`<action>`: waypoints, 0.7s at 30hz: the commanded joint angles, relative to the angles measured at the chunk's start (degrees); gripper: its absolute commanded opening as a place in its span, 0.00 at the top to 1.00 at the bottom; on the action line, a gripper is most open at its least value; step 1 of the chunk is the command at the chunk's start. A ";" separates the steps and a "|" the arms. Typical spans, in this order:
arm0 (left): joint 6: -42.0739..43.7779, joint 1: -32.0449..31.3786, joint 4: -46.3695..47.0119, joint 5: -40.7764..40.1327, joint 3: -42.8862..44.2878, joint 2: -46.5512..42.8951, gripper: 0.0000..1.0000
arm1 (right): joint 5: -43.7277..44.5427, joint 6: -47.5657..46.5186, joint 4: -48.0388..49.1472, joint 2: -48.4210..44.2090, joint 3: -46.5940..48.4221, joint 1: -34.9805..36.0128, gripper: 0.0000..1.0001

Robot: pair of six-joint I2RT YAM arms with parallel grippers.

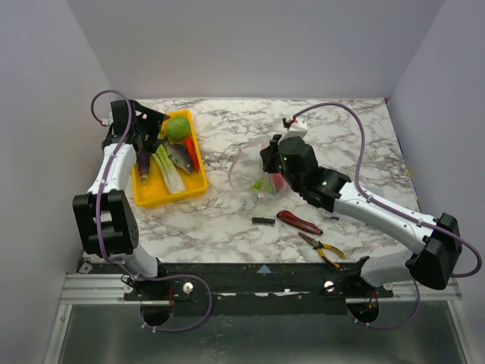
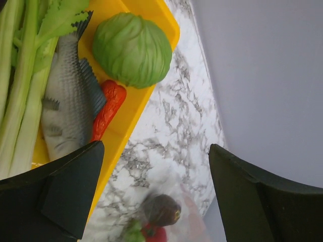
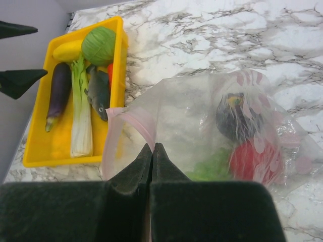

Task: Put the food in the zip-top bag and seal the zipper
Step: Pick up the fake vegetable from the bin.

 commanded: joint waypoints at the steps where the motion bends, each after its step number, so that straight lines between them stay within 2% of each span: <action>1: -8.25 1.28 -3.52 -1.84 8.14 8.58 0.15 | 1.84 -0.98 1.66 0.14 -1.00 0.17 1.00; 4: -11.09 1.20 -8.50 -1.80 14.37 14.23 0.15 | 2.30 -1.04 1.56 0.13 -1.40 0.13 1.00; 11: -16.43 1.21 -8.48 -2.06 20.84 23.49 0.13 | 3.02 -1.48 0.02 1.08 -0.31 0.13 1.00; 16: -21.07 1.06 -7.45 1.61 23.72 30.30 0.10 | 3.00 -1.99 -0.45 2.03 0.96 0.14 1.00; 21: -22.62 0.28 -7.13 1.23 26.99 33.80 0.10 | 3.25 -2.67 -1.81 4.12 2.81 0.13 1.00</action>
